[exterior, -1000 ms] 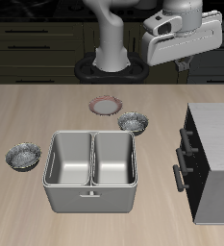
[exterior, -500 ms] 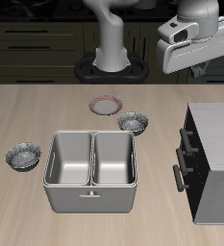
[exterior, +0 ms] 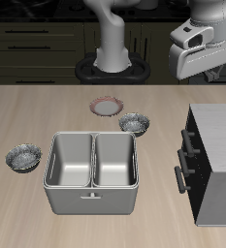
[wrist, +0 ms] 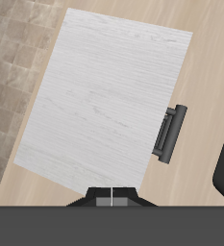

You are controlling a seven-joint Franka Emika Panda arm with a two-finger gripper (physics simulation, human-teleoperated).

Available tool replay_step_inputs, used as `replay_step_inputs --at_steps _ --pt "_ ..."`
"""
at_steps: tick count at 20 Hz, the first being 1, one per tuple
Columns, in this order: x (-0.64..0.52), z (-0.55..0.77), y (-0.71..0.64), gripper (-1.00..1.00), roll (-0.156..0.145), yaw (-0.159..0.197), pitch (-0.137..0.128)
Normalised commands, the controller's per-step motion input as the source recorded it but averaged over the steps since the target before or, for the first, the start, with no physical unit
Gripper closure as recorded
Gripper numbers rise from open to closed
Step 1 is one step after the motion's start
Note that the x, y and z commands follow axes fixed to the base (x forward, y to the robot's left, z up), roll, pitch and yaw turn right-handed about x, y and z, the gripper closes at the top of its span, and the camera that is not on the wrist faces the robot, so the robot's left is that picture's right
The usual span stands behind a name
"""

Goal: Pick up the bowl on the plate and place it on top of the white cabinet

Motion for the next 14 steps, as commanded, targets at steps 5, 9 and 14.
replay_step_inputs --at_steps 5,9,14 --pt "0.12 -0.07 0.19 1.00 0.018 0.011 0.012" --pt "0.07 -0.11 0.13 1.00 0.019 0.016 0.010" --pt "0.04 -0.10 0.24 1.00 0.031 0.012 0.018"
